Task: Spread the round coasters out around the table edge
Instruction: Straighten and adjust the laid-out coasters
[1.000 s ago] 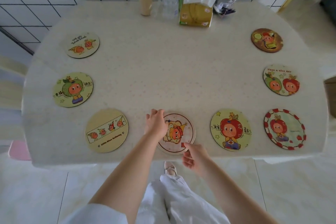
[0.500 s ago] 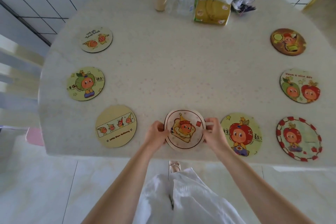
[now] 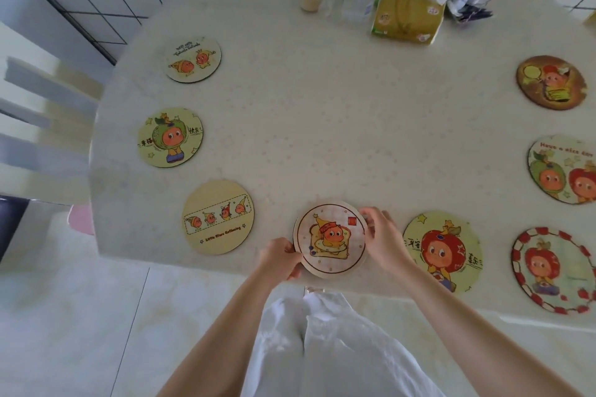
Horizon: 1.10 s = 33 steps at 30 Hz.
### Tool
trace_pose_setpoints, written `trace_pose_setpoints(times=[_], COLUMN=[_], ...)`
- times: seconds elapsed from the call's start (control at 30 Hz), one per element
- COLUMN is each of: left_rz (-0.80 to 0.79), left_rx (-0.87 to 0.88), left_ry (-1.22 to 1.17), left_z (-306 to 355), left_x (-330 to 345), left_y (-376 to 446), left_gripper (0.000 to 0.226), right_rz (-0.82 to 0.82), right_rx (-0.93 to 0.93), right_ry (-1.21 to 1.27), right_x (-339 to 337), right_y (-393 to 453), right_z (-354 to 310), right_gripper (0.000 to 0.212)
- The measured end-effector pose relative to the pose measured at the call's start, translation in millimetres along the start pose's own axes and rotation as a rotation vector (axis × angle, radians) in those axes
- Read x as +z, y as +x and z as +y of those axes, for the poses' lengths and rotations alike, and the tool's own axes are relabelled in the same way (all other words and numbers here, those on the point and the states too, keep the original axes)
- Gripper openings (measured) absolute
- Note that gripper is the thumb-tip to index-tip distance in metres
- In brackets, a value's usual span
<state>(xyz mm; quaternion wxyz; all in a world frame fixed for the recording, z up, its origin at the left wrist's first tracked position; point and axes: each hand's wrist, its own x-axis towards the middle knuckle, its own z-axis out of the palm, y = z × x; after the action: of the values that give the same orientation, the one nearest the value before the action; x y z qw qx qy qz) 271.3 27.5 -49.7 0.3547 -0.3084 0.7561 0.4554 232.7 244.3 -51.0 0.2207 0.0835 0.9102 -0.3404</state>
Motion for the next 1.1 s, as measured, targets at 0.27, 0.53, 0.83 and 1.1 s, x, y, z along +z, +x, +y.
trace_pose_setpoints(times=[0.27, 0.53, 0.83, 1.1], left_rz=[0.289, 0.632, 0.371, 0.187], left_rx=[0.028, -0.094, -0.212, -0.064], left_ry=[0.048, -0.22, -0.704, -0.655], left_z=[-20.8, -55.5, -65.9, -65.7], left_x=[-51.7, -130.2, -169.7, -213.9], left_y=[-2.2, 10.7, 27.4, 45.4], left_gripper=[0.017, 0.021, 0.016, 0.016], right_rz=[-0.097, -0.293, -0.089, 0.045], right_rx=[-0.249, -0.218, 0.074, 0.294], right_ry=[-0.111, -0.049, 0.072, 0.22], right_x=[15.3, 79.7, 134.6, 154.3], right_y=[20.6, 42.0, 42.0, 24.4], right_z=[-67.8, -169.8, -205.8, -208.9], right_gripper=[0.032, 0.034, 0.028, 0.024])
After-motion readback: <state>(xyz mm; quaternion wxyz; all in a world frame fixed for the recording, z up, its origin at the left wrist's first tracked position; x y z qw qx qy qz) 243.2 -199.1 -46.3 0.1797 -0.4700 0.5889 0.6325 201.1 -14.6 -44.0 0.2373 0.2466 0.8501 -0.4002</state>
